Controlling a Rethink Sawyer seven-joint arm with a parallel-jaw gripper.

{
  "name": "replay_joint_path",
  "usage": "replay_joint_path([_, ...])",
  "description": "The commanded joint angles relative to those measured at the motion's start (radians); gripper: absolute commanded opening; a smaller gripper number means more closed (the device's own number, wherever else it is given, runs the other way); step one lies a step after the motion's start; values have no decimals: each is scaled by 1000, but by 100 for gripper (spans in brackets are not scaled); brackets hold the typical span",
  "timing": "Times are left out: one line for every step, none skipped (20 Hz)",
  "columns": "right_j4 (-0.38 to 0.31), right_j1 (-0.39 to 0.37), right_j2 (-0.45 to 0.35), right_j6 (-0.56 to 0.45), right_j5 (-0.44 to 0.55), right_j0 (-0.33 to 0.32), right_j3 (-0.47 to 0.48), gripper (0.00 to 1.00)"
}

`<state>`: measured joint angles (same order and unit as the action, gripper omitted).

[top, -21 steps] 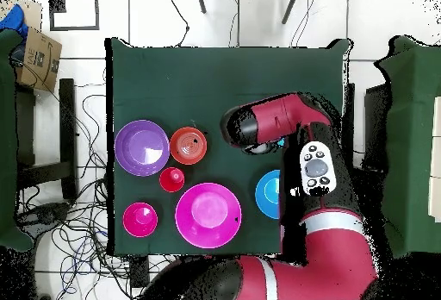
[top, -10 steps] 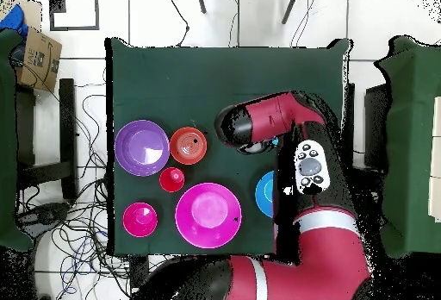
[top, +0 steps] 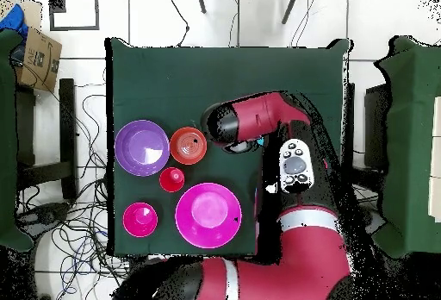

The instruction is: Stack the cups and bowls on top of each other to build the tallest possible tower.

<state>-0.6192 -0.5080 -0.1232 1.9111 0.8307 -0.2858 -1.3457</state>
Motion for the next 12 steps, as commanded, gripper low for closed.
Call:
replay_joint_path([88, 22, 31, 370, -150, 102, -81, 0])
replay_joint_path([97, 25, 43, 385, -163, 115, -81, 0])
replay_joint_path([106, 27, 54, 401, -175, 127, -80, 0])
replay_joint_path([111, 32, 63, 413, -187, 138, -80, 0])
replay_joint_path([116, 37, 73, 424, -198, 148, -79, 0])
replay_joint_path([121, 44, 81, 433, -210, 154, -78, 0])
replay_joint_path([124, 51, 90, 441, -221, 162, -74, 0])
replay_joint_path([127, 58, 99, 449, -231, 170, -70, 0])
replay_joint_path([127, 67, 107, 457, -241, 178, -63, 0])
replay_joint_path([125, 76, 117, 469, -252, 185, -57, 0])
replay_joint_path([122, 86, 127, 482, -264, 193, -50, 0])
replay_joint_path([117, 98, 139, 497, -282, 200, -40, 0])
